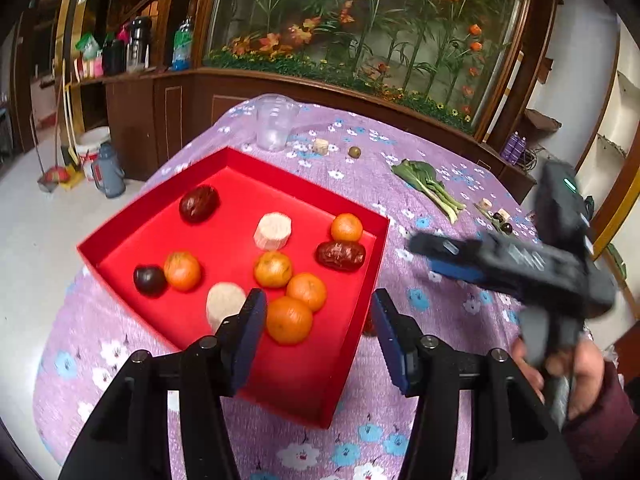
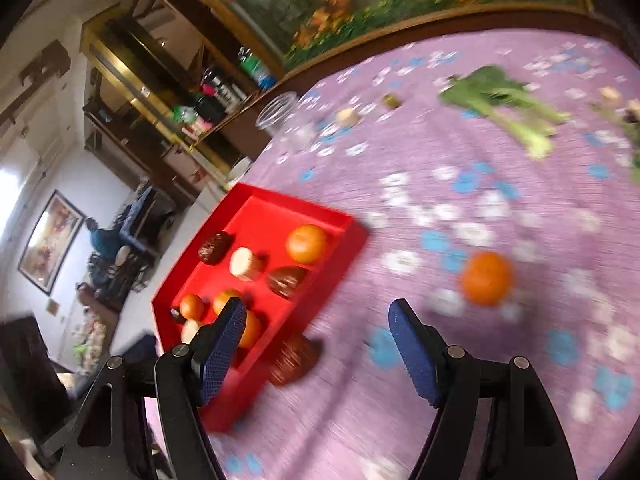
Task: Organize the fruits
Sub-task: 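Move both tools back toward the remaining date and tangerine on the cloth, then grasp a tangerine with the left tool while the right tool grasps a dark red date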
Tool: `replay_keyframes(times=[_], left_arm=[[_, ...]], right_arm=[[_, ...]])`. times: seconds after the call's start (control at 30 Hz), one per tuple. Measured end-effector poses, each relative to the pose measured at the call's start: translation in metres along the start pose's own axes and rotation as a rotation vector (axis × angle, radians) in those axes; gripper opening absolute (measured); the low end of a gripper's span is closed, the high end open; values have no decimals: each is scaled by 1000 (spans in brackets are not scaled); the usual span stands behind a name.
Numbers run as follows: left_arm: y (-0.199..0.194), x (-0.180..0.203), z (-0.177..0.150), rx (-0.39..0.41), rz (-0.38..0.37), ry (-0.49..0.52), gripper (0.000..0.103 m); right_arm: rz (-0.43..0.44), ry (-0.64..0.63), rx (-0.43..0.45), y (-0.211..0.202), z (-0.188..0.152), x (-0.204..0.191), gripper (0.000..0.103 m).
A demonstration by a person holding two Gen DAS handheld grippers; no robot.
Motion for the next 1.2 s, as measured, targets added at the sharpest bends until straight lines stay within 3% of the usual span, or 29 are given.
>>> replay_keyframes(times=[0.2,0.37,0.53,0.63,0.7,0.93,1.2], left_arm=[[-2,-25,-3,-12,-36,-71,55],[-15,-42,2,18,-52,-99,58],[-12,-54,1,13,-64,-131,60],[-8,-49,-3,-7,-70,-130,60],[-11,-42,-6,-8,-75,-108,60],[-22,-25,-8,11,-72,-79,60],[-26,-7,-13,-6,-70,-45,60]], right_arm=[[-7,-63,-108,58,14,-26,82],[41,-77,-101,57,15,-30,79],[-80,-308,-165,30,-20,-40,63],[-106,-405,-212,34,-40,-53,62],[-137,-434,-198,35,-41,-55,61],[-120,-408,-197,32,-48,-45,44],[-146,-378,-172,43,-49,-47,36]])
Point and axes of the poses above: each gripper's, at about its wrist camera, not at the fingertips, and y roughly the way its jaws point, x to its right, z to its top, the point moved 8 cm from there along y, roughly the way its jaws point, and after that the axes turned 13 degrees about -y, right-handed, at the moved point
